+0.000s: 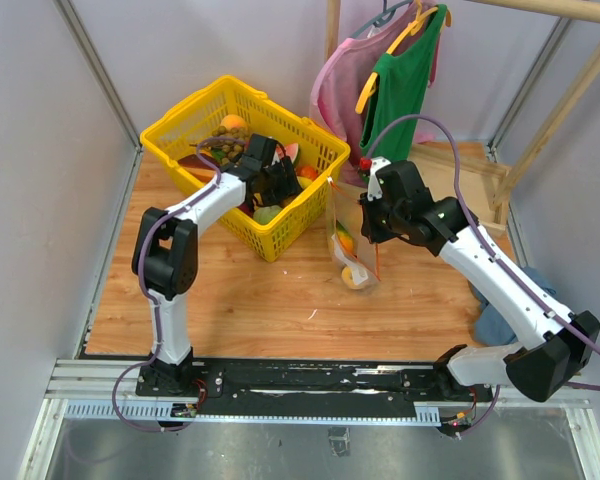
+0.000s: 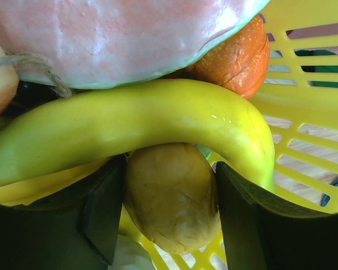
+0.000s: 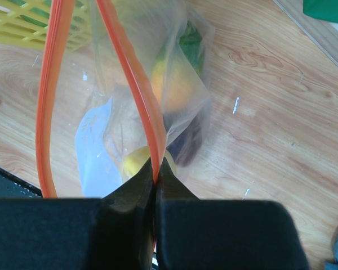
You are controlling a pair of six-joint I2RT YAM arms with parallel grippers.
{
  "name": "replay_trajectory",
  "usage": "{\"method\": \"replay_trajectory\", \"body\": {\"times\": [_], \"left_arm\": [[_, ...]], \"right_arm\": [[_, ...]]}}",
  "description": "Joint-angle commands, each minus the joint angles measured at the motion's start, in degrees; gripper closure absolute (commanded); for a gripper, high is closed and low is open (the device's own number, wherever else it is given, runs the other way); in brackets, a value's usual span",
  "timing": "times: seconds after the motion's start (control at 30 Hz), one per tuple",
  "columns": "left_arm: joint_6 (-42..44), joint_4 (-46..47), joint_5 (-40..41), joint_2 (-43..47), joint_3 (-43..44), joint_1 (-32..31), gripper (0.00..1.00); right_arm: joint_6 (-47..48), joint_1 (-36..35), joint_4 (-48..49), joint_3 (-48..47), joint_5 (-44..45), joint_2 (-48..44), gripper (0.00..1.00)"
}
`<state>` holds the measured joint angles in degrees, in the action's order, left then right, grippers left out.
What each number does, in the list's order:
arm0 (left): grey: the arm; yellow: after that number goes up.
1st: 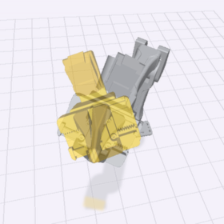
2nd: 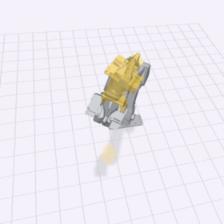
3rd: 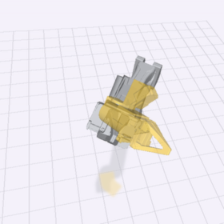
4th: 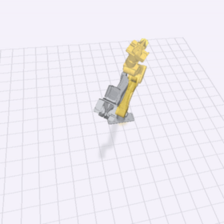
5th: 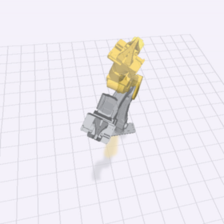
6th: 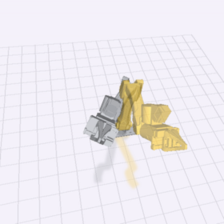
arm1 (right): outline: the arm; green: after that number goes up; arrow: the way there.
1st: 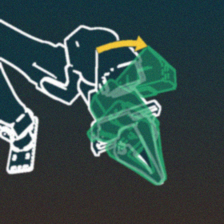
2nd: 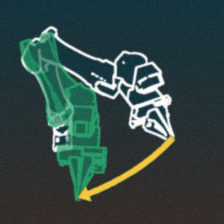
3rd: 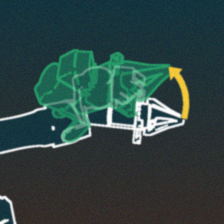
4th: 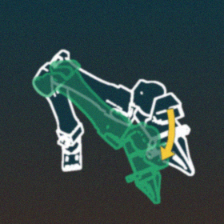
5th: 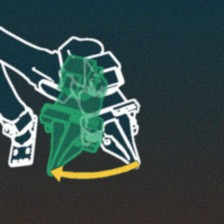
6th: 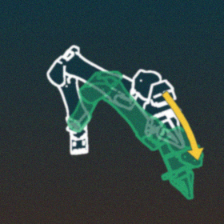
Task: Place the food in the zip-top bag and seal the zipper
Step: Pick up the fake fruit from the bin.
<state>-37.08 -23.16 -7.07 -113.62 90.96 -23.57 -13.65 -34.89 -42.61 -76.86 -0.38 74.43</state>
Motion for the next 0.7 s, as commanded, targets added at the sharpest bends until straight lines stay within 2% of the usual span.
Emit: {"method": "replay_trajectory", "body": {"times": [0.0, 0.2, 0.5, 0.67], "left_arm": [[1.52, -1.34, 1.3, 3.2, -1.59, -0.42, 0.66], [4.43, 1.18, 1.77, 9.23, -2.73, -0.42, 0.8], [9.0, 7.93, 1.39, 18.6, -6.96, -0.42, 0.86], [12.89, 15.3, 0.89, 26.03, -12.6, -0.55, 0.9]], "right_arm": [[-0.61, -0.66, -0.05, 0.69, 0.51, -1.81, 0.99], [-0.97, -0.7, -0.03, 0.79, 0.55, -2.35, 0.99], [-1.37, -0.66, -0.09, 0.74, 0.29, -2.71, 0.99], [-1.53, -0.68, -0.03, 0.18, 0.14, -2.8, 1.0]]}}
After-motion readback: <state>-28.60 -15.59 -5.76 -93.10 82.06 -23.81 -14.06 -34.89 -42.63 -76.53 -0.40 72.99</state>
